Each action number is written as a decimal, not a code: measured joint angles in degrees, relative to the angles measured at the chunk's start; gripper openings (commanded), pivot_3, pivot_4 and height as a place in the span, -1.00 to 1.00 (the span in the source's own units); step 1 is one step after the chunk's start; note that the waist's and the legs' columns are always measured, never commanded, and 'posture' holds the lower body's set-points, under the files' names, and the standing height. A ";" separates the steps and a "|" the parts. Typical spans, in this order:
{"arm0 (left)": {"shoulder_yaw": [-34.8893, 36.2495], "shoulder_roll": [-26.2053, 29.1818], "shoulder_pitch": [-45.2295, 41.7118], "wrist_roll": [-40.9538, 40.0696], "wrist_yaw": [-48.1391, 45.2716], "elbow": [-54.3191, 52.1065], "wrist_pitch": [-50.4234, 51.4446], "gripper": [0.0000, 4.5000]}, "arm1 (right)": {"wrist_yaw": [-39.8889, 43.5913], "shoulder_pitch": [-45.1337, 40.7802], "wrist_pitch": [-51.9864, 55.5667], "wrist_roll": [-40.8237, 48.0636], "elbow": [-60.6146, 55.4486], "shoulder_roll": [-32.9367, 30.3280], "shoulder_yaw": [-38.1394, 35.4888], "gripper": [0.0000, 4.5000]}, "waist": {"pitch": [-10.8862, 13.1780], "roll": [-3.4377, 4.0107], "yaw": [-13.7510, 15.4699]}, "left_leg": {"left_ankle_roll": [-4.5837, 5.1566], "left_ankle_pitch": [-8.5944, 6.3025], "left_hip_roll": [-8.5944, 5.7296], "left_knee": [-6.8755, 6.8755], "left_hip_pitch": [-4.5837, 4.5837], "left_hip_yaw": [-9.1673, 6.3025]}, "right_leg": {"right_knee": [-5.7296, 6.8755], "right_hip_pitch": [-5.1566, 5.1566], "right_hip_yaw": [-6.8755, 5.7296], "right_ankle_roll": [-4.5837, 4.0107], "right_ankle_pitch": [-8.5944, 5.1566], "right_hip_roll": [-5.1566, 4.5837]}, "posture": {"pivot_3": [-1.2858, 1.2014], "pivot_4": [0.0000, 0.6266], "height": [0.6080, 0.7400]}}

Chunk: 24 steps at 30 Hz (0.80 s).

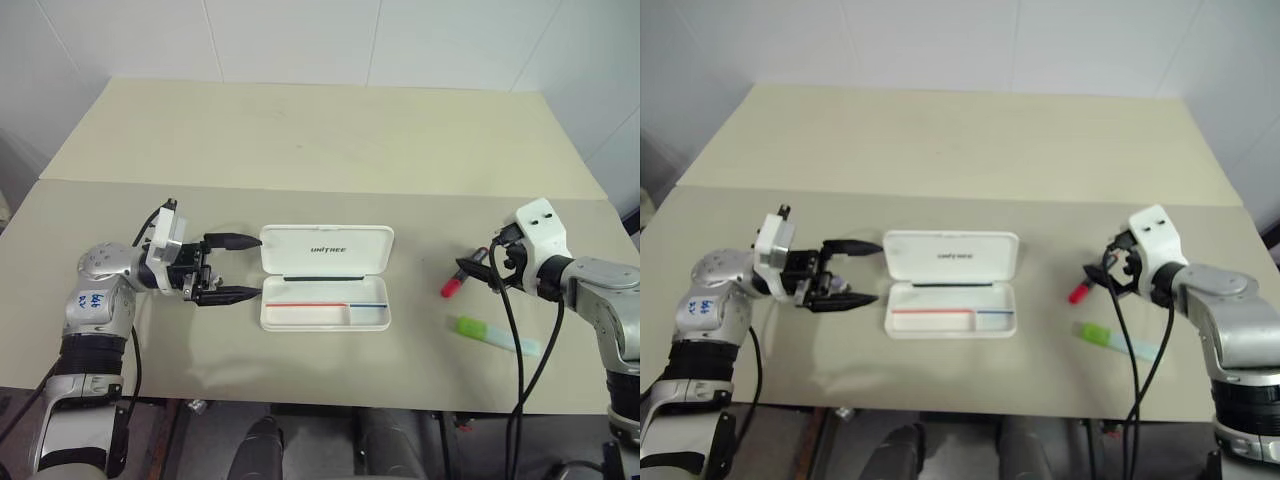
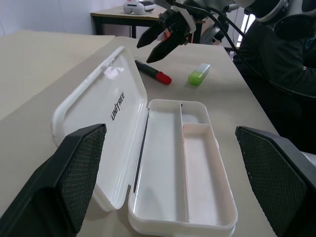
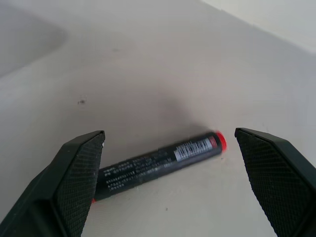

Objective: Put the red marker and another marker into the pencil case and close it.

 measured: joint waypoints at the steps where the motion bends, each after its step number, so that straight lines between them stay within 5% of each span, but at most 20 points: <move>1: -0.20 -0.15 -0.53 0.06 -0.21 0.46 -0.20 1.00 | -1.26 -0.18 1.24 0.30 -0.56 1.38 -0.14 0.99 | 0.00 0.00 0.01 | 0.00 0.00 0.00 0.00 0.00 0.01 | 0.00 0.00 0.00 0.00 0.00 0.00 | 0.03 -0.52 1.00; 14: -0.30 -0.31 -2.17 0.21 -0.23 1.99 -0.62 1.00 | -10.81 -0.44 6.92 -0.09 0.89 7.21 -0.48 0.99 | -0.02 0.03 -0.01 | -0.01 0.01 -0.01 -0.01 -0.01 0.04 | 0.00 -0.02 0.04 0.05 0.04 -0.01 | 0.03 -0.52 1.00; 17: -0.27 -0.24 -2.12 0.21 -0.22 1.99 -0.60 1.00 | -11.07 -0.84 6.73 0.27 2.50 7.55 -0.40 0.74 | -0.02 0.03 -0.06 | -0.01 0.00 0.00 -0.01 0.01 0.05 | 0.00 -0.01 0.04 0.05 0.04 0.00 | 0.03 -0.52 1.00; 24: -0.21 -0.07 -1.86 0.20 -0.22 1.97 -0.58 1.00 | -11.06 -1.10 5.09 0.48 2.97 7.70 0.71 -0.33 | -0.02 0.03 0.01 | -0.01 0.01 -0.01 0.01 0.00 0.06 | 0.00 -0.01 0.06 0.06 0.08 0.00 | 0.03 -0.52 1.00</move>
